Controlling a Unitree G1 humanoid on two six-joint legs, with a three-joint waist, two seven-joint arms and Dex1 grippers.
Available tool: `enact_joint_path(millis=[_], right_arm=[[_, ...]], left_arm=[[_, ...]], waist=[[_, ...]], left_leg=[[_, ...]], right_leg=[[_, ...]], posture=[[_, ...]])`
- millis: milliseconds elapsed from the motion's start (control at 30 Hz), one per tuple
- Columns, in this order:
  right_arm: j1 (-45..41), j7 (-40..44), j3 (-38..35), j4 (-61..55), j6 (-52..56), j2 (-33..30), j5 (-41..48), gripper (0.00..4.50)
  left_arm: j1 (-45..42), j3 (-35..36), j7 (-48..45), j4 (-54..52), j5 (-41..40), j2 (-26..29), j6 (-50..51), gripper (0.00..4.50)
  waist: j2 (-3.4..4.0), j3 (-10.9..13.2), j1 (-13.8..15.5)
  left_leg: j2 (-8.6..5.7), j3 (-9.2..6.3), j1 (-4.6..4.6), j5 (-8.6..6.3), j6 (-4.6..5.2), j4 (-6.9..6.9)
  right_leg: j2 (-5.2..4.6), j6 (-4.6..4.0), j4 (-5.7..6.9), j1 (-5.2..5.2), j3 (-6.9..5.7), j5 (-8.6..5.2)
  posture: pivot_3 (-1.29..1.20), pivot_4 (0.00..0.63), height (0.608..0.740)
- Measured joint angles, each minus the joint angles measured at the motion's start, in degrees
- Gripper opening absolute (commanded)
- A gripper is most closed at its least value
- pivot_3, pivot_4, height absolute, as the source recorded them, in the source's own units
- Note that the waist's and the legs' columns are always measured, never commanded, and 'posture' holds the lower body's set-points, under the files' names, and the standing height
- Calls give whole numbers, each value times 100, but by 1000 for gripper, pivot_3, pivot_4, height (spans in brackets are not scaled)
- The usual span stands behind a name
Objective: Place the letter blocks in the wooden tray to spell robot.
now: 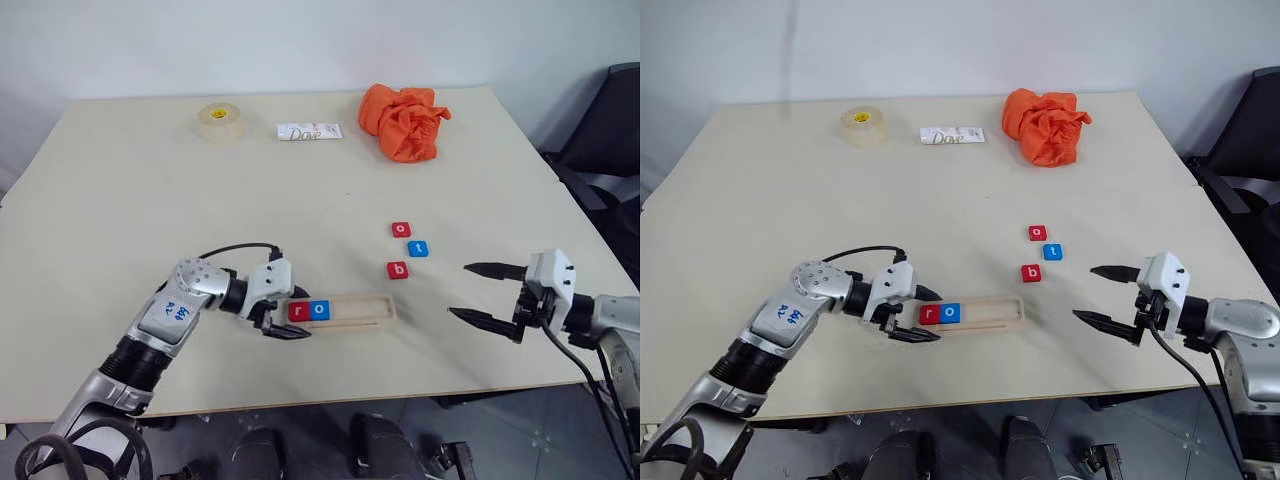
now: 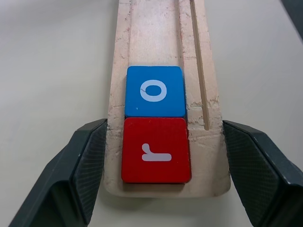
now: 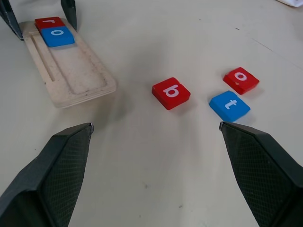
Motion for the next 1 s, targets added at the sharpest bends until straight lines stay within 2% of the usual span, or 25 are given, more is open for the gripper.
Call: enact_joint_path(millis=[67, 167, 467, 700, 767, 867, 1000], right_arm=[[53, -34, 0, -70, 19, 0, 14, 4500], [71, -90, 0, -102, 45, 0, 29, 4500], [44, -254, 0, -229, 201, 0, 154, 4500], [22, -1066, -4, -516, 1266, -6, 208, 4500], [14, -1351, -4, -571, 1539, 9, 208, 4500], [-69, -1993, -57, -938, 1721, 341, 200, 4500], [42, -2558, -56, -1526, 1890, 542, 153, 4500]], left_arm=[[-5, -28, 2, 8, 71, -85, -44, 3387], [-5, -45, 0, -10, 156, -98, -23, 4443], [128, 44, 134, -367, 153, -66, 324, 4478], [626, 963, 64, -832, -541, 202, 568, 4478], [836, 1254, -161, -766, -806, 293, 347, 4478], [1029, 1905, -576, -343, -1429, 2, -425, 4478], [1113, 2172, -1001, 243, -1657, -104, -1192, 4478]], waist=[[0, 0, 4], [0, 0, 3], [0, 0, 1], [0, 0, -18], [0, 0, -13], [1, 0, -12], [1, -1, 11]], left_leg=[[0, 0, 0, 0, 1, 1], [0, 0, 0, 0, 1, 1], [0, -3, 0, 0, 3, 3], [2, -4, 1, -1, 5, 2], [2, -4, 1, -2, 5, 2], [3, -5, 0, -2, 6, 4], [1, -6, 0, -4, 9, 3]], right_leg=[[0, 0, 0, 0, 0, 0], [0, 0, 1, 1, 0, 0], [0, 1, 2, 2, 0, 0], [0, -1, 4, 1, 0, -1], [-2, -2, 4, 0, 0, -1], [-2, -2, 6, 0, -2, -1], [-2, -2, 5, 2, -3, -1]], posture=[[0, 150, 740], [0, 150, 740], [0, 150, 740], [0, 150, 740], [0, 150, 740], [0, 150, 740], [0, 150, 740]])
